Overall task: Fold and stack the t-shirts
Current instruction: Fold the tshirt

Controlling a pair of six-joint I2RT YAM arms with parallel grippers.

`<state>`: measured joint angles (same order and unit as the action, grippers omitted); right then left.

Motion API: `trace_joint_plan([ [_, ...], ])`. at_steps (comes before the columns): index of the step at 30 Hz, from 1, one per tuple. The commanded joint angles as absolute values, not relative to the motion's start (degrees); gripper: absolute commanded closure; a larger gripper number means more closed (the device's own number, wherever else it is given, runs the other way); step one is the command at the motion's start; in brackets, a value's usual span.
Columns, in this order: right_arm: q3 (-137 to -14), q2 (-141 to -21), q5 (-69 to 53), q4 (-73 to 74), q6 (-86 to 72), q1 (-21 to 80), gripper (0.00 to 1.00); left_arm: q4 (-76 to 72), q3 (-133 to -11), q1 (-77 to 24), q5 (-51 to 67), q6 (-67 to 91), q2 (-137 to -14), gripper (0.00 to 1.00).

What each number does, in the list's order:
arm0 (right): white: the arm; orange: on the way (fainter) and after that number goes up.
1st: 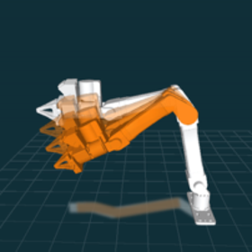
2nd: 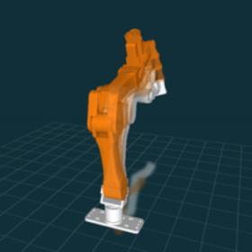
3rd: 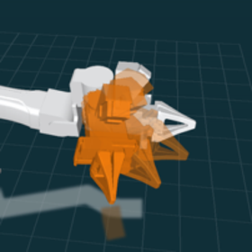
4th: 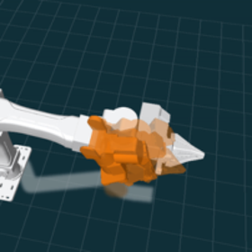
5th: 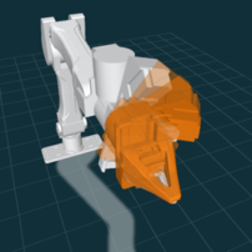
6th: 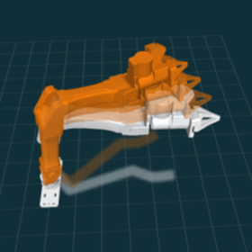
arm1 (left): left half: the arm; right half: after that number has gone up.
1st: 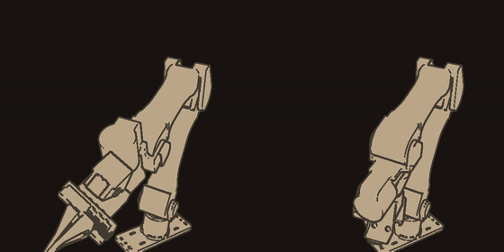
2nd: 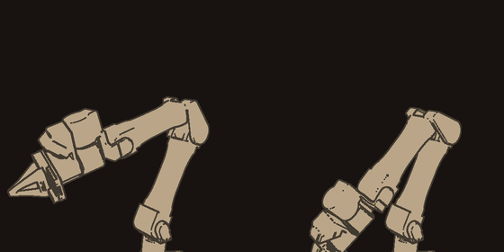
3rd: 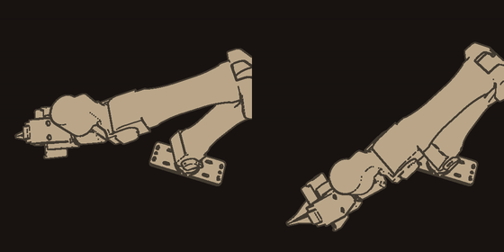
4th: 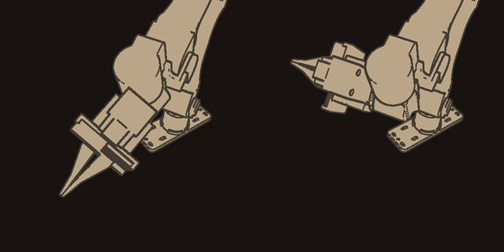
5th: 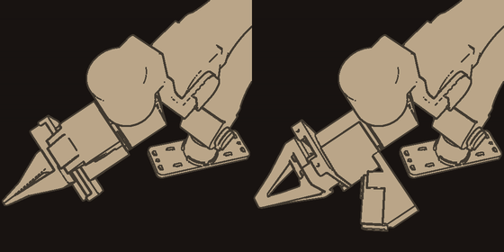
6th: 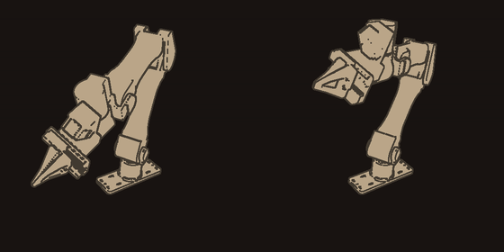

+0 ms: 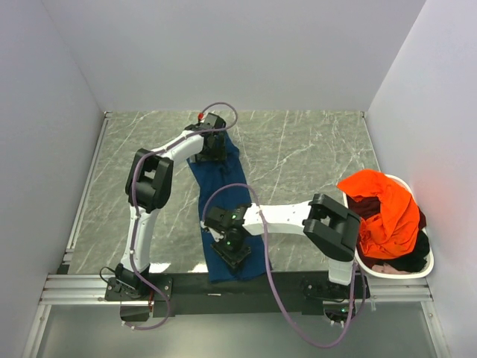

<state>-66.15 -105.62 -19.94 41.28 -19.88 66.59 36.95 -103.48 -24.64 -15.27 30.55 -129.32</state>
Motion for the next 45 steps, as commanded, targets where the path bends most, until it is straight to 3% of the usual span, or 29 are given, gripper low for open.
trace_joint_plan([
  [1, -68.5, -105.6, -20.4, 44.3, -20.0, 67.2, 0.57, 33.7, -106.3, -24.2, -14.9, 27.9, -132.0, 0.08],
  [10, -70.6, -98.8, -14.6, 42.5, -21.0, 60.7, 0.54, 33.9, -117.9, -23.9, -15.6, 23.2, -139.0, 0.03],
  [21, -56.8, -76.7, -9.2, 34.2, -24.0, 39.9, 0.53, 28.3, -111.5, -22.6, -14.3, 25.0, -125.9, 0.01],
  [25, -53.4, -73.4, -10.2, 31.5, -24.2, 32.8, 0.53, 26.6, -108.1, -22.8, -8.4, 25.8, -122.3, 0.16],
  [30, -51.1, -72.9, -13.2, 28.7, -24.3, 26.5, 0.54, 26.5, -105.9, -22.9, -0.5, 27.6, -122.2, 0.26],
  [45, -48.4, -75.9, -17.1, 25.2, -23.8, 23.3, 0.55, 24.8, -107.0, -23.4, 7.8, 28.8, -129.8, 0.42],
])
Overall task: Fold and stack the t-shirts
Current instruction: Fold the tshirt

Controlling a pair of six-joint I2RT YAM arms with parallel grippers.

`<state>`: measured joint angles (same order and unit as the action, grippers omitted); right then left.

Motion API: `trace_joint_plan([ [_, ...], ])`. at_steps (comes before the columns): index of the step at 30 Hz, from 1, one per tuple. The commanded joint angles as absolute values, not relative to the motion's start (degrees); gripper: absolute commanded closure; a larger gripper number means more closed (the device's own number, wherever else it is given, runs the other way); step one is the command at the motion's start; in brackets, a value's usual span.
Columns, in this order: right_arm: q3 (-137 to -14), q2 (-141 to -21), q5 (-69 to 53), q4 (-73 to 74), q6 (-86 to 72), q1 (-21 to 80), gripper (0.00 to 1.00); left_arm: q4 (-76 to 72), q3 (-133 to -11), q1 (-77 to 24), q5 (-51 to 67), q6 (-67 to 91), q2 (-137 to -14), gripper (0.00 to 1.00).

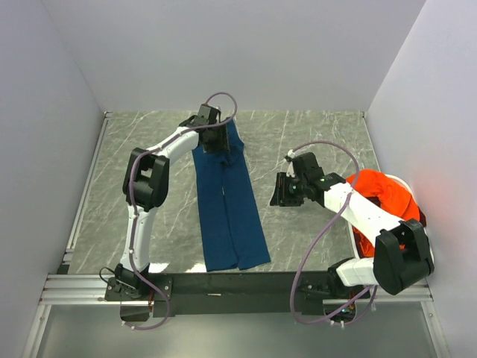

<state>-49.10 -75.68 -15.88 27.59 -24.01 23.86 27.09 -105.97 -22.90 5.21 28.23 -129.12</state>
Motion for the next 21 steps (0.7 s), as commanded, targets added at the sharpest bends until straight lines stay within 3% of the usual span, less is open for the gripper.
trace_joint_plan([
  [1, -48.1, -76.0, -17.2, 25.1, -23.9, 23.3, 0.55, 24.7, -107.1, -23.4, 7.9, 29.0, -130.1, 0.43],
  [21, -45.9, -76.9, -17.8, 23.7, -24.0, 22.9, 0.55, 20.4, -107.2, -25.0, 10.3, 31.6, -132.4, 0.51],
])
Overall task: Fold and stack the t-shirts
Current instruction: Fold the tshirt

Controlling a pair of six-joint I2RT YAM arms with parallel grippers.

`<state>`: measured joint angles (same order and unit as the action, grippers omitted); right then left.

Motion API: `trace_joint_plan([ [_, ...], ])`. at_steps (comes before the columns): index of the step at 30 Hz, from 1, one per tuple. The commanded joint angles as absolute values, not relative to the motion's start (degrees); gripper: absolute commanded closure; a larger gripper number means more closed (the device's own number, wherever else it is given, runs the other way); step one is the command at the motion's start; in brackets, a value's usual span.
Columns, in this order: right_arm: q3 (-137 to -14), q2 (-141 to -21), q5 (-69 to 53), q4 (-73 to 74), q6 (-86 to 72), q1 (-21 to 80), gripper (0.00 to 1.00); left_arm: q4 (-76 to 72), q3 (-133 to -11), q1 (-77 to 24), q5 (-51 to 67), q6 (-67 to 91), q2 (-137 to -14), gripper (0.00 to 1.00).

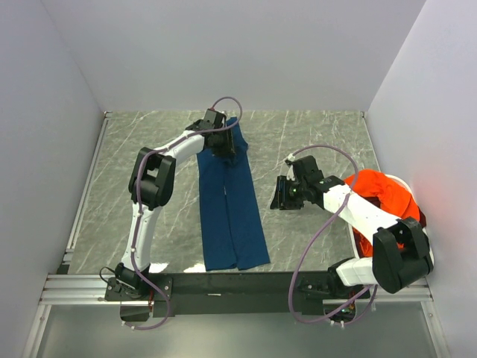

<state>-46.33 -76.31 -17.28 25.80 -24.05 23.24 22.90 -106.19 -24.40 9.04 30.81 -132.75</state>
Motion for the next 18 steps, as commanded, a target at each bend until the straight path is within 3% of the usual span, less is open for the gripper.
trace_joint_plan([
  [1, -45.9, -77.1, -17.8, 23.7, -23.9, 22.9, 0.55, 20.6, -107.5, -25.1, 10.8, 31.6, -132.5, 0.51],
  [14, -46.5, -78.5, -17.9, 22.9, -24.0, 22.8, 0.55, 19.7, -107.4, -26.7, 9.9, 32.0, -132.9, 0.51],
  [18, -47.4, -79.2, -18.1, 22.2, -24.4, 22.4, 0.55, 19.4, -106.9, -26.8, 10.1, 31.7, -132.7, 0.62],
])
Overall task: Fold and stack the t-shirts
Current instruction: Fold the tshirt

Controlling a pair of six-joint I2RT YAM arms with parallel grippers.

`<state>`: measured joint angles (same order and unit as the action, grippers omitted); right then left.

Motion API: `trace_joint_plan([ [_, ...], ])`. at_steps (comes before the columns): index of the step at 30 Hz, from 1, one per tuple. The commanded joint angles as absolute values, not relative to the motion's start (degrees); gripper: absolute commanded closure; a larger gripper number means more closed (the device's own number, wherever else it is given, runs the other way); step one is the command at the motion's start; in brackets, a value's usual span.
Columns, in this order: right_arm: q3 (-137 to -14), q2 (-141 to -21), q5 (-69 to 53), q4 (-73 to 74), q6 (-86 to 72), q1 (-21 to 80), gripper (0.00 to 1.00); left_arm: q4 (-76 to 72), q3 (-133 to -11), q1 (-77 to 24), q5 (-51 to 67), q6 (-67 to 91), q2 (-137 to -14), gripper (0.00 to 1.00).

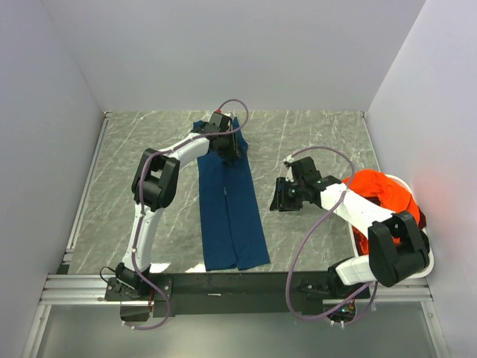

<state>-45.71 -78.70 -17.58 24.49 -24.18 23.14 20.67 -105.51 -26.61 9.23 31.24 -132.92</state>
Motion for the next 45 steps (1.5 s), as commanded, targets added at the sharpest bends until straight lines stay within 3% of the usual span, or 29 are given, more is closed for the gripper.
trace_joint_plan([
  [1, -47.5, -79.5, -18.3, 21.8, -24.7, 22.3, 0.55, 18.8, -106.5, -26.8, 9.9, 31.5, -132.3, 0.64],
  [8, -53.3, -83.6, -18.3, 20.6, -25.3, 21.8, 0.57, 18.7, -105.7, -26.7, 6.3, 30.5, -127.9, 0.92],
  [12, -58.2, -87.9, -17.7, 19.5, -25.7, 21.6, 0.58, 18.7, -104.7, -26.0, 4.9, 31.1, -126.8, 0.99],
  [22, -64.7, -94.7, -17.7, 17.1, -26.6, 21.4, 0.59, 18.2, -98.6, -22.1, 4.4, 35.0, -121.5, 0.99],
  [36, -63.4, -95.2, -17.8, 16.3, -26.6, 21.4, 0.59, 18.2, -94.3, -20.0, 1.2, 36.8, -121.3, 0.98],
  [45, -59.7, -91.9, -15.0, 15.8, -26.4, 20.6, 0.59, 18.0, -101.3, -27.6, 0.2, 26.5, -122.4, 0.93],
])
